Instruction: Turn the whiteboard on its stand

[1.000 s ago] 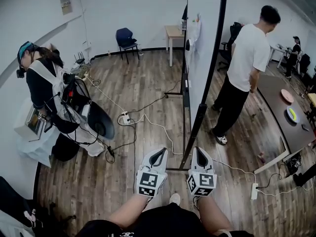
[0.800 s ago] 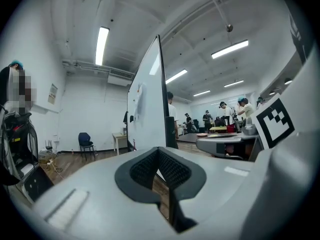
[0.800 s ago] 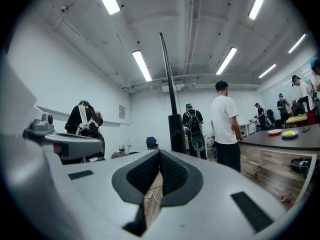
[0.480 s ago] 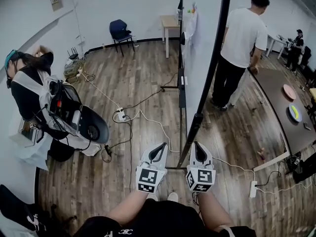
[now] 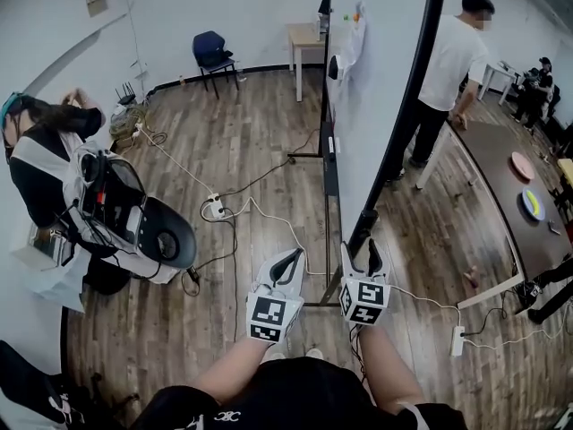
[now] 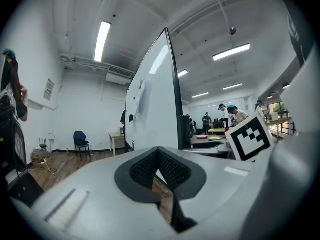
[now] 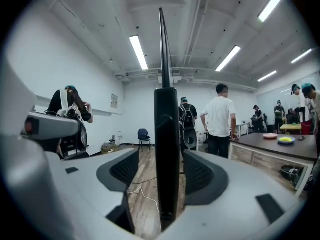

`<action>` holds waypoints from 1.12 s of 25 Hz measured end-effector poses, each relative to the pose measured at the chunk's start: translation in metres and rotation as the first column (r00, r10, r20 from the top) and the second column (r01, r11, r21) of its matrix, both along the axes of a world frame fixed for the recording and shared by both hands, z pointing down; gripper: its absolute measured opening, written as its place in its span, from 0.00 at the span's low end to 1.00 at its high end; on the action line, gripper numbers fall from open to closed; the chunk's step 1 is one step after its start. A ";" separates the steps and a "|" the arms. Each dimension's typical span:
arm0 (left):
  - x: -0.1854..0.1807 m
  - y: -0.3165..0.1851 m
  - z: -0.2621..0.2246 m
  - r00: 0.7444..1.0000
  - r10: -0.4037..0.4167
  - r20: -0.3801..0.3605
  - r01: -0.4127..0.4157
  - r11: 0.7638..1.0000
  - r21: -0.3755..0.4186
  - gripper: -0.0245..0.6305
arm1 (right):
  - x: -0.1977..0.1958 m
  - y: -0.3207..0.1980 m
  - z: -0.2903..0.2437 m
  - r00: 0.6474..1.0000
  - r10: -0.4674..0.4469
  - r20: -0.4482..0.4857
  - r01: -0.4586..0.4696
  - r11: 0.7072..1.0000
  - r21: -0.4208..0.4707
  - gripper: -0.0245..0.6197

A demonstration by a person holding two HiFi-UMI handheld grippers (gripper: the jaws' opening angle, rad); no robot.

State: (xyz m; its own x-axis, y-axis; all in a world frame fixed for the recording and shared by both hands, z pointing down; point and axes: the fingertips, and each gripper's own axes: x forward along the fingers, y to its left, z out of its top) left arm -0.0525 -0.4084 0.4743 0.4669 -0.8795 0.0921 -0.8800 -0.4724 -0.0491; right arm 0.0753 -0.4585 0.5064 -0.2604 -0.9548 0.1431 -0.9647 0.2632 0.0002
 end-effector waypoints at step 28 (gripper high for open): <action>-0.023 -0.010 0.014 0.999 0.022 -0.031 -0.023 0.999 -0.044 0.05 | 0.005 -0.029 0.018 0.992 0.121 -0.046 -0.124 0.990 -0.066 0.35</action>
